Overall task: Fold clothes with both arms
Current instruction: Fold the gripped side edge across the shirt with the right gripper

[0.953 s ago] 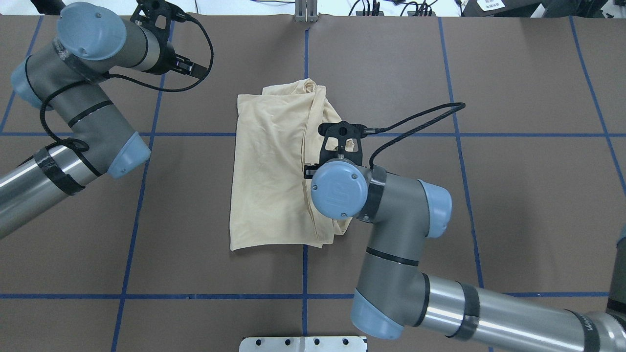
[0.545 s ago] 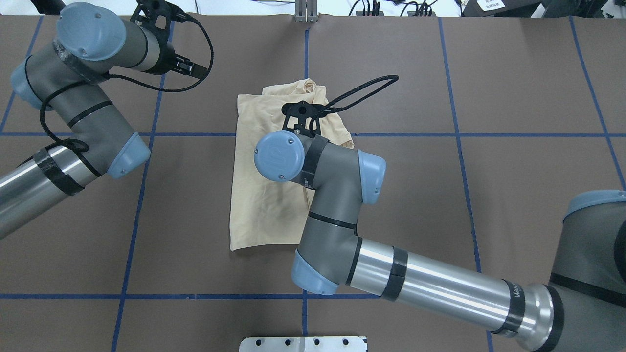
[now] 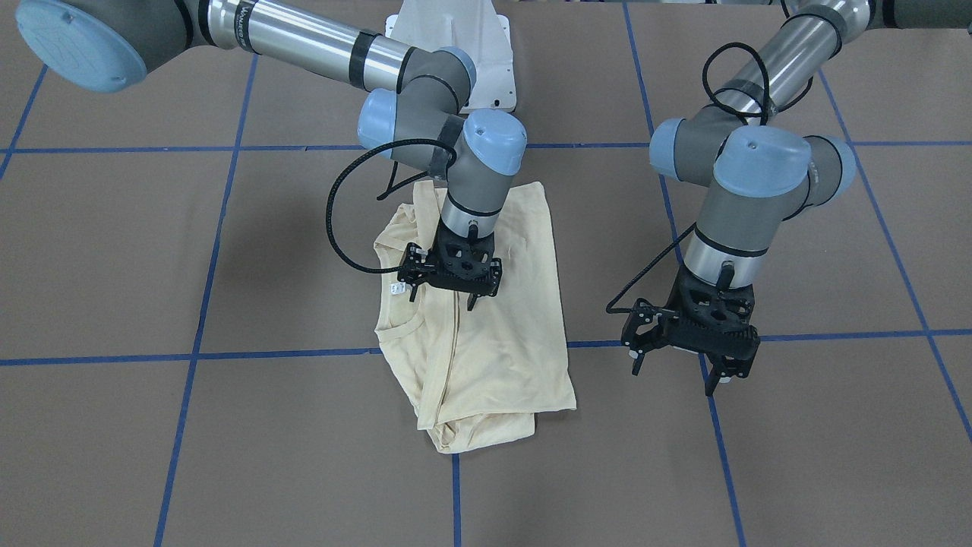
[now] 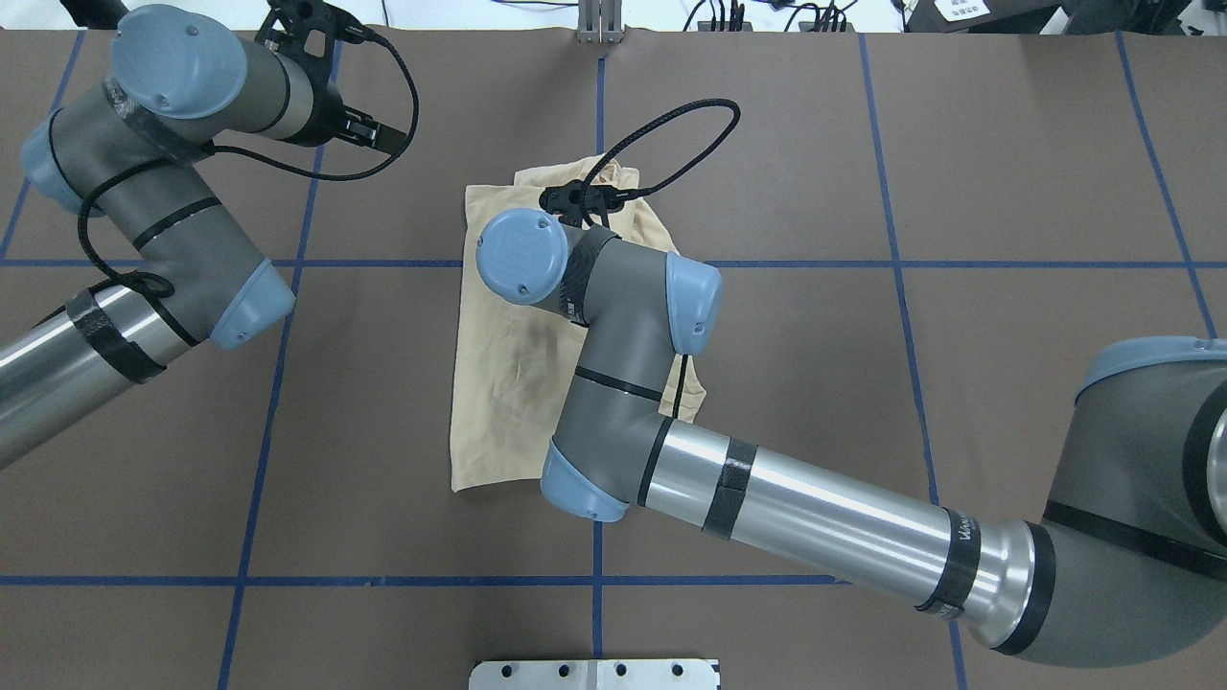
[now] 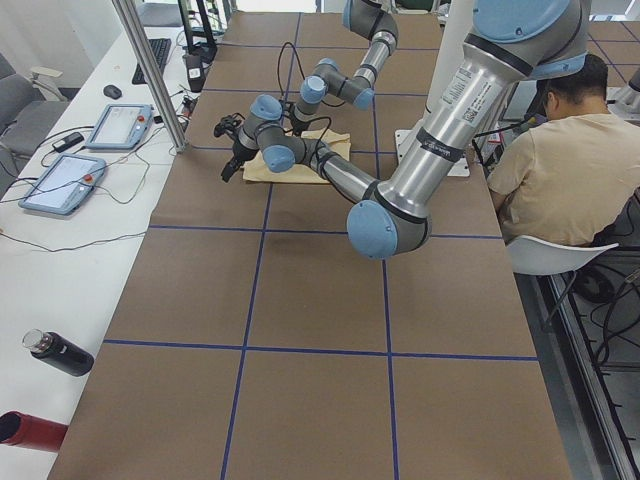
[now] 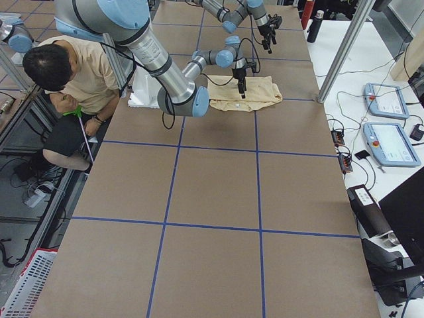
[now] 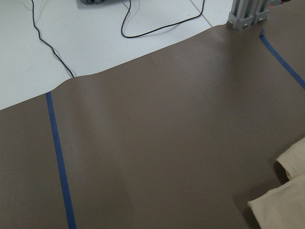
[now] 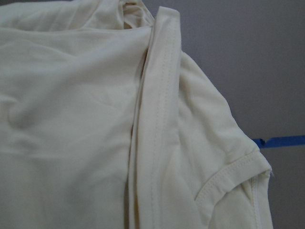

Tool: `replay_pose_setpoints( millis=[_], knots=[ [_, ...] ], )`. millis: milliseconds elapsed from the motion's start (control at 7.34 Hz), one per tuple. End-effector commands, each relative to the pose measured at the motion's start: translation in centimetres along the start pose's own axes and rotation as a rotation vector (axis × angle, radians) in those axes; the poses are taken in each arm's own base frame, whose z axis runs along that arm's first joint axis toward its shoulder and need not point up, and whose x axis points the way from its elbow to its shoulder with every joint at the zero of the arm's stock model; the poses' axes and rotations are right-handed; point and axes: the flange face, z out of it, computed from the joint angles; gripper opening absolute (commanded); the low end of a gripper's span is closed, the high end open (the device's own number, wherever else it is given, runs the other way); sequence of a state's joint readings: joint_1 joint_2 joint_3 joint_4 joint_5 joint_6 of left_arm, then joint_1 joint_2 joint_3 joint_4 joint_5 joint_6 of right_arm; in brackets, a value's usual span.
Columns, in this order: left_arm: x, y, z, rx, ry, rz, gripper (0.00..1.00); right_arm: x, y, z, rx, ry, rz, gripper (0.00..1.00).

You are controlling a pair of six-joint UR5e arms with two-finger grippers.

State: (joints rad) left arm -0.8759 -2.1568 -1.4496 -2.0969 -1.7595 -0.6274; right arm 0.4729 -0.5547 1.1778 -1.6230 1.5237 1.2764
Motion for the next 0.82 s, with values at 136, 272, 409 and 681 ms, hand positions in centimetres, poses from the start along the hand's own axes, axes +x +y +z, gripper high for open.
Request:
replay_pose_setpoints(
  millis=[136,272,409,681],
  knots=[
    [0.14,0.14,0.14,-0.003,0.001,0.003,1.00,-0.84,-0.12,-0.59,-0.059,0.065,-0.034,1.00],
    [0.18,0.11,0.07,-0.002,0.002,0.003,1.00,-0.36,-0.21,-0.23,-0.069,0.095,-0.061,1.00],
    [0.18,0.11,0.07,-0.002,0.002,0.003,1.00,-0.05,-0.38,-0.08,-0.075,0.112,-0.076,1.00],
    [0.25,0.03,0.03,-0.001,0.003,0.002,1.00,-0.17,-0.52,-0.27,-0.073,0.102,-0.071,1.00]
  ],
)
